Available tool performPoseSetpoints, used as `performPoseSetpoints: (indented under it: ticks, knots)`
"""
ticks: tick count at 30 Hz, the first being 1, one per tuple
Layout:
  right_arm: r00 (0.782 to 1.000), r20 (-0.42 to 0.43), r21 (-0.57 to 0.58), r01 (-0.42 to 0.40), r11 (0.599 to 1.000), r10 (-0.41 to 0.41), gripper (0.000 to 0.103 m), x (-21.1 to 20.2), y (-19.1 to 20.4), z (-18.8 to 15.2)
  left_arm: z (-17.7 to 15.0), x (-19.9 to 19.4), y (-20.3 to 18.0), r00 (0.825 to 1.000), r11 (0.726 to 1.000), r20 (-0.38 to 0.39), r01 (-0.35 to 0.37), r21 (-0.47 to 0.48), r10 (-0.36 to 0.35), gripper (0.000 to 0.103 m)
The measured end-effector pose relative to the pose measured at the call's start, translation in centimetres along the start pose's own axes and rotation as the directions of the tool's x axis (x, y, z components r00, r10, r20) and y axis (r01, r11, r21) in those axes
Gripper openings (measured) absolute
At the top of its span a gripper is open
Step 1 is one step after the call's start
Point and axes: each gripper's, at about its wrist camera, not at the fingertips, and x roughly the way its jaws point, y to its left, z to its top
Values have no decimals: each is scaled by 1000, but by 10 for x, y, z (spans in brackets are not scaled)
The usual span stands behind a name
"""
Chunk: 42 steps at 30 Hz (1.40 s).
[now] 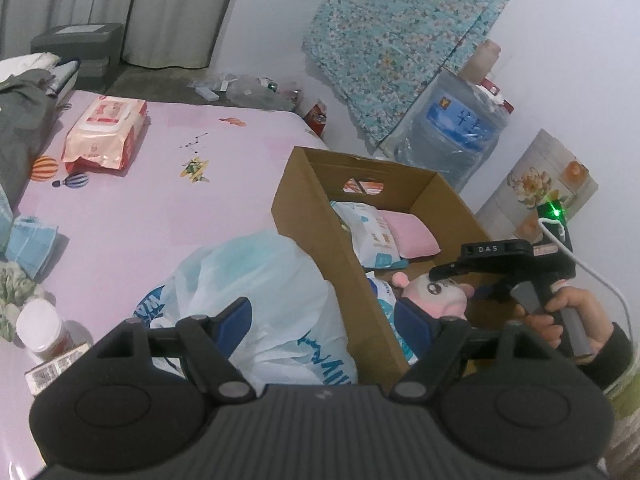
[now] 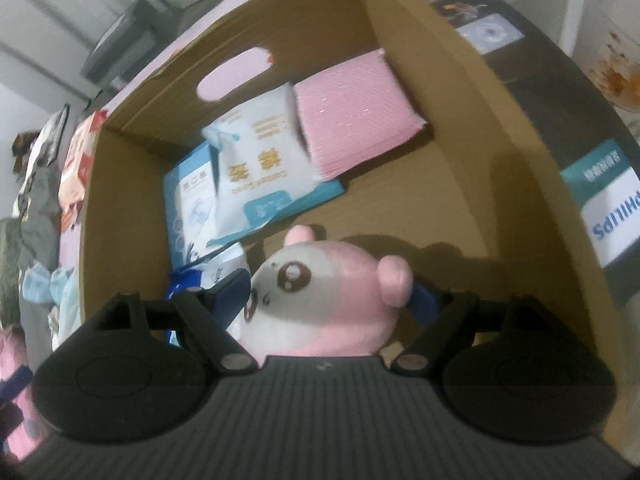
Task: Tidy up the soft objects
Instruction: 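Open the right gripper to release the plush into the box, then move the right gripper back over the light-blue rolled towel on the bed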
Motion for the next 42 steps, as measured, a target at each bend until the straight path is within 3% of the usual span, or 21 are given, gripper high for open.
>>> performPoseSetpoints:
  ticks: [6, 9, 12, 16, 22, 25, 32, 39, 42]
  knots:
    - [999, 37, 55, 15, 998, -17, 82, -3, -5, -12, -2, 0, 2, 1000, 1000, -3, 6, -7, -6, 79]
    - [999, 42, 115, -36, 993, 32, 77, 5, -9, -18, -2, -1, 3, 1000, 1000, -3, 6, -10, -6, 79]
    - [994, 102, 122, -41, 992, 29, 76, 8, -5, -19, -6, -3, 5, 1000, 1000, 0, 5, -13, -5, 79]
    - [986, 123, 184, -133, 974, 112, 75, 17, -8, -19, -10, -6, 11, 1000, 999, 5, -2, -32, 2, 79]
    - [993, 105, 73, -58, 996, 51, 80, 7, 8, -15, -10, -7, 18, 1000, 999, 2, -11, -51, 11, 79]
    - [991, 126, 14, -43, 999, 41, 86, -11, 15, -15, -10, -7, 20, 1000, 999, 3, -7, -54, 7, 79]
    - [978, 207, -50, 18, 999, -7, 88, -36, 19, -20, -15, -14, 25, 1000, 998, 14, -23, -57, 24, 79]
    - [993, 114, 62, 1, 998, -8, 88, -6, 5, -33, -23, -25, 34, 999, 995, 28, -39, -90, 42, 79]
    - [993, 103, 145, -70, 987, 55, 88, 0, -2, -37, -26, -30, 36, 998, 994, 31, -46, -99, 49, 79]
